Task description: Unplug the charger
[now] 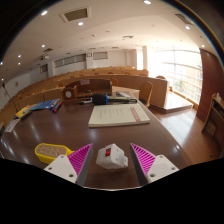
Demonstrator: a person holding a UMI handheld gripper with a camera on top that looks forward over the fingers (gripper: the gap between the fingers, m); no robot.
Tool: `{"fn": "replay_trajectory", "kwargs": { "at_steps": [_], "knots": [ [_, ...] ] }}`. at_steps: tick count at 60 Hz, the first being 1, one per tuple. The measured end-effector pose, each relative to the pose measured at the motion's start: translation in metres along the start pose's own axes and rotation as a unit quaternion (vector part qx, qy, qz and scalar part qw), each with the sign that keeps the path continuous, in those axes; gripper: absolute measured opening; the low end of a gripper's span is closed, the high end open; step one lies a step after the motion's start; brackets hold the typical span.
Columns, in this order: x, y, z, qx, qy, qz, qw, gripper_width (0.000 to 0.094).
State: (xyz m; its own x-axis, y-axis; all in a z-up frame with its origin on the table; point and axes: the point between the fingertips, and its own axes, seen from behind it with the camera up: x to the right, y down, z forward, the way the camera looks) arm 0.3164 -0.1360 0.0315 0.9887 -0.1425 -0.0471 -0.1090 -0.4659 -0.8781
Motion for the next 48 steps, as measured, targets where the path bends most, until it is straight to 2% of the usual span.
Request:
{"fn": "replay_trajectory", "kwargs": {
  "at_steps": [2,3,20,48],
  "knots": [
    [0.004,-0.002,-0.004,0.001,0.006,-0.004,1.0,0.0848],
    [0.006,-0.004,-0.006,0.001,0.011,-0.005,1.0,0.0864],
    [-0.005,-0.027,-0.101,0.016,0.018,-0.039,0.999,0.0849],
    [-0.082,0.016,-0.323,0.026,0.043,-0.051,0.997,0.0848]
  ]
}}
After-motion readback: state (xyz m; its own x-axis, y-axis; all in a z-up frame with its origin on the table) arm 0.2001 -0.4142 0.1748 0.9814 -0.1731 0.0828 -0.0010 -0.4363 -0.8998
